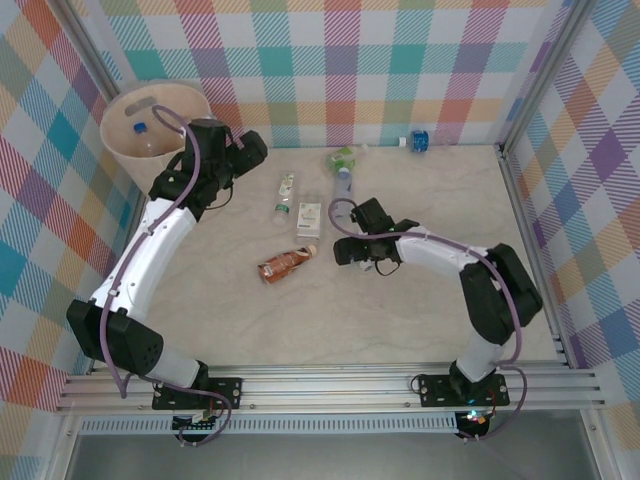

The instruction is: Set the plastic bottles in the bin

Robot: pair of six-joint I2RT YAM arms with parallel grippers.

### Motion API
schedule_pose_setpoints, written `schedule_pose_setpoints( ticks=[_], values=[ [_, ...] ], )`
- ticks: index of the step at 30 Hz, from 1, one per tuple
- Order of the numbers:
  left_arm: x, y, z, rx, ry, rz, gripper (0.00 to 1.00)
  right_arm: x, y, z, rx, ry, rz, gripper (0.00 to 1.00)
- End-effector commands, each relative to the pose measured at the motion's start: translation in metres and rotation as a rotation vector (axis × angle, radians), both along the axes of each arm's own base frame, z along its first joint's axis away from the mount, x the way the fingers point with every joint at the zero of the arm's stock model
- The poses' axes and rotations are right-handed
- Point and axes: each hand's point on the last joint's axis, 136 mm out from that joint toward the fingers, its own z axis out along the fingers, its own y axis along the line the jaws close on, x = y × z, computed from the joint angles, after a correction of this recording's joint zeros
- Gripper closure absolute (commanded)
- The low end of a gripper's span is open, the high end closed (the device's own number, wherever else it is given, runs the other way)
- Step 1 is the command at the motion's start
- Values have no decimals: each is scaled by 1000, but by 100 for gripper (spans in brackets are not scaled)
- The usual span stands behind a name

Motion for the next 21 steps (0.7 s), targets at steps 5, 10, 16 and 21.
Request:
schedule_pose_setpoints(
  ticks=[5,10,16,21],
  values=[
    [-13,-4,-2,18,2,-51,0,5,-3,-25,-61,34,9,5],
    [-13,-21,-7,-21,18,-131,0,9,2,-32,-43,31,14,16],
    [-15,-34,-12,-97,20,-179,0,8,5,-20,5,-21,23,24],
    [-19,-53,-17,-172,30,-259,0,1,8,2,81,-86,48,29]
  ],
)
